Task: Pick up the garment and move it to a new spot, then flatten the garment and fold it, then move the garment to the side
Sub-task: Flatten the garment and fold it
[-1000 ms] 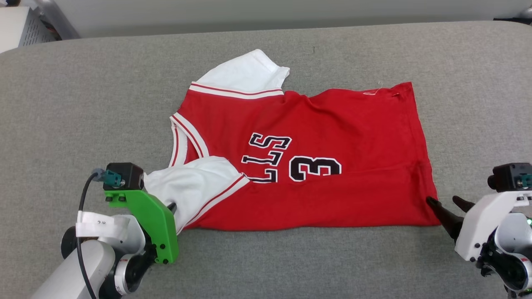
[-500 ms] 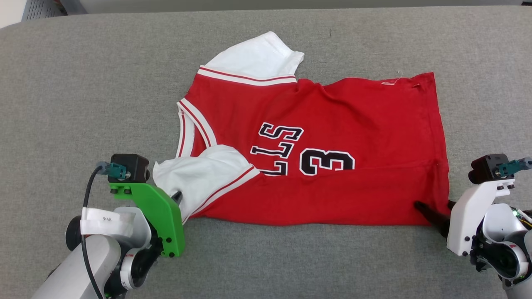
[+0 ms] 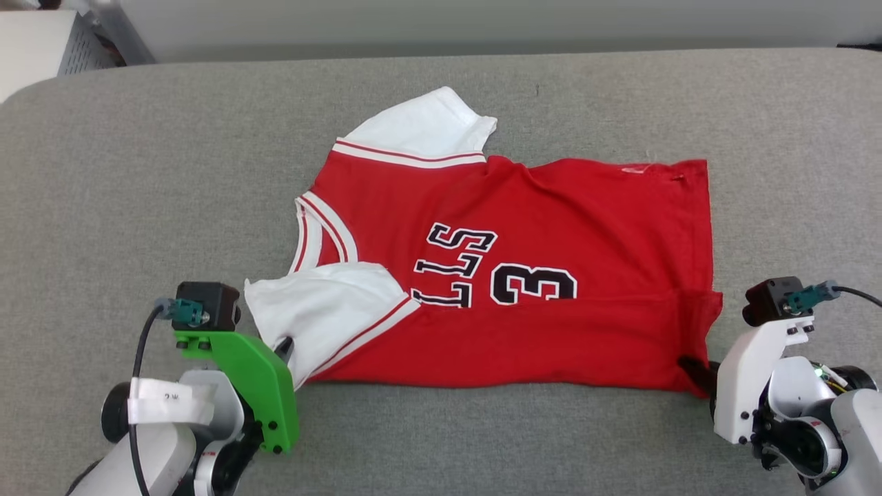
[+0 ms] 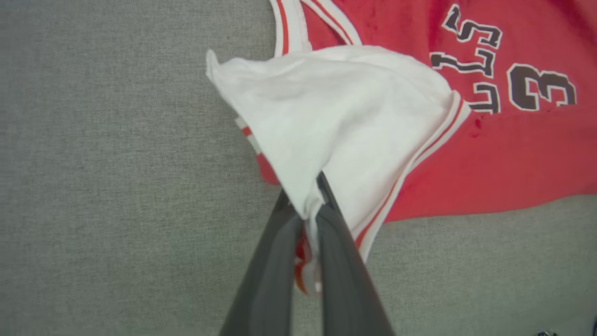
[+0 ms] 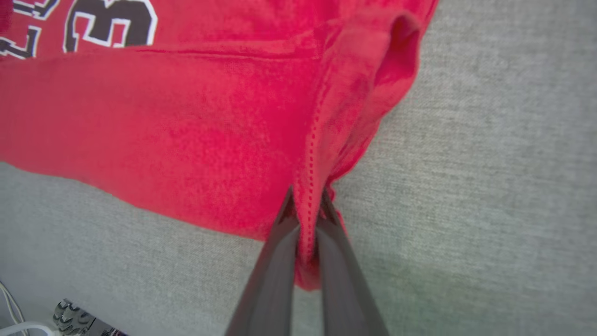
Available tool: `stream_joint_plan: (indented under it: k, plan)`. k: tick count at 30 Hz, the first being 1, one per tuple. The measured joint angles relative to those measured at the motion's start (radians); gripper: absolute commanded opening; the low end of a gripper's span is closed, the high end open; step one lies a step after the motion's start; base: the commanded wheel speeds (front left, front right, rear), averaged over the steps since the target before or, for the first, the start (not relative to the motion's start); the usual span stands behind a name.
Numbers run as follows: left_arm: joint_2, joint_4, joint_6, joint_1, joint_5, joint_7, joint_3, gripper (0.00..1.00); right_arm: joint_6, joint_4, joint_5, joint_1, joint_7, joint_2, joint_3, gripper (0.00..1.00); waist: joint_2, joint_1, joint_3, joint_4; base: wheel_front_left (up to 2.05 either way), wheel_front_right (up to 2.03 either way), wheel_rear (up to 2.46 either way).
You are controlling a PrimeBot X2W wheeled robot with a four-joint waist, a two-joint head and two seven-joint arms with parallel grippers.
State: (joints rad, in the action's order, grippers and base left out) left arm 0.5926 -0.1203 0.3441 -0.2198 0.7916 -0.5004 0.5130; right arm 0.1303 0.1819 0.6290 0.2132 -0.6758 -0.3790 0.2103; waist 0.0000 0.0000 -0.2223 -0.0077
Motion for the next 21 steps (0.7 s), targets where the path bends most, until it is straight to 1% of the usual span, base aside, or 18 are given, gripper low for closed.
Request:
stream_joint_plan:
  k: [5,12,19,21]
  plan:
    - [0.014,-0.035,0.015,0.075,0.003,0.007,0.002,0.0,0.001,-0.003,0.004,-0.037,0.0,-0.008,0.031,0.0,0.0,0.0,0.056,-0.008,0.0,0.0,0.0]
    - [0.043,-0.069,0.05,0.194,0.04,0.006,-0.002,0.0,0.001,-0.035,0.023,-0.123,-0.007,-0.021,0.044,0.0,0.0,0.0,0.135,-0.013,0.0,0.0,0.0]
    - [0.061,-0.095,0.091,0.33,0.087,0.007,-0.025,0.0,0.001,-0.086,0.026,-0.236,-0.029,-0.035,0.016,0.0,0.0,0.0,0.201,-0.014,0.0,0.0,0.0]
    - [0.063,-0.096,0.096,0.357,0.101,0.015,-0.032,0.0,0.001,-0.1,0.022,-0.262,-0.034,-0.032,0.001,0.0,0.0,0.0,0.212,-0.013,0.0,0.0,0.0]
